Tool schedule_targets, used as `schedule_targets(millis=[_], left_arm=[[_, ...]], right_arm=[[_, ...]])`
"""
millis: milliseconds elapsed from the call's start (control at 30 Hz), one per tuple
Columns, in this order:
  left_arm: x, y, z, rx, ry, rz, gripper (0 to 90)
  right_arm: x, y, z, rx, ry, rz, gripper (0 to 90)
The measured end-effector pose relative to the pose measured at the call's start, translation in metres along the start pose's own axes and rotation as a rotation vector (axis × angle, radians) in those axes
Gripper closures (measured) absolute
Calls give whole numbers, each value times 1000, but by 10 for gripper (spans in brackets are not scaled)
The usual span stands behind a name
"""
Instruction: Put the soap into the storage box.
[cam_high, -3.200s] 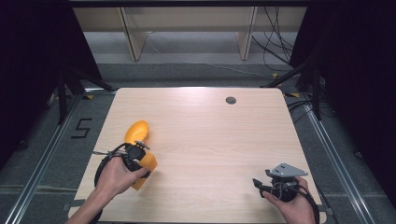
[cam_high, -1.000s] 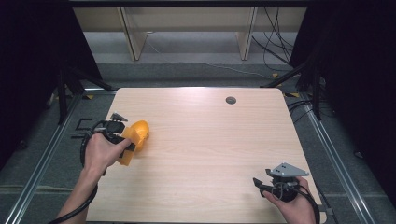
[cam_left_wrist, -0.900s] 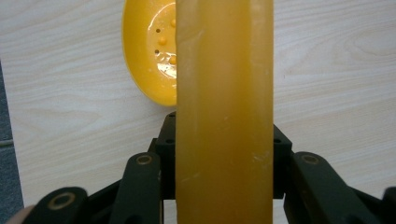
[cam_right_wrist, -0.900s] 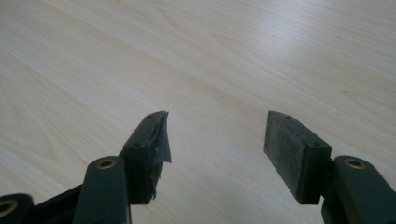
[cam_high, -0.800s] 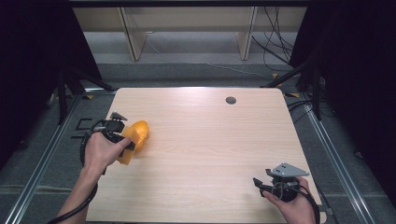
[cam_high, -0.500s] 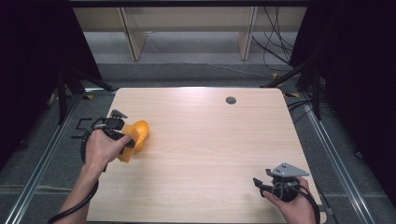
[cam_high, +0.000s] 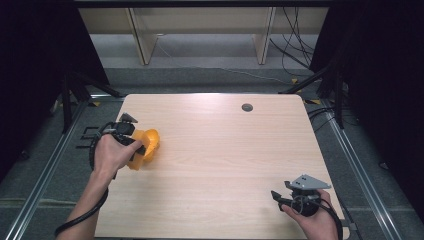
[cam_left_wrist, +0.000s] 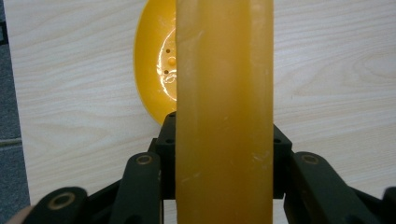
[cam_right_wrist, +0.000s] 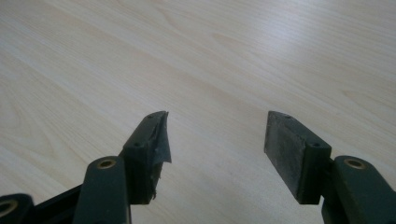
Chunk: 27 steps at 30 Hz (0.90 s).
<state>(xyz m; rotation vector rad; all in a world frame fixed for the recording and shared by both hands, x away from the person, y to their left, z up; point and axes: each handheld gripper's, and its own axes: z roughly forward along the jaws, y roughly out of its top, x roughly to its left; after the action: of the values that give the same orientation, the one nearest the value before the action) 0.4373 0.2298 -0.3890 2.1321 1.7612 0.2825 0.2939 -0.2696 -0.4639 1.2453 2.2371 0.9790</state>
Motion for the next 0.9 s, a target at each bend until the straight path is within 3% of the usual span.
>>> schedule_targets(millis=[900], left_arm=[[1, 20, 10, 21, 4, -13, 603]], right_arm=[[0, 0, 0, 2, 11, 10, 400]])
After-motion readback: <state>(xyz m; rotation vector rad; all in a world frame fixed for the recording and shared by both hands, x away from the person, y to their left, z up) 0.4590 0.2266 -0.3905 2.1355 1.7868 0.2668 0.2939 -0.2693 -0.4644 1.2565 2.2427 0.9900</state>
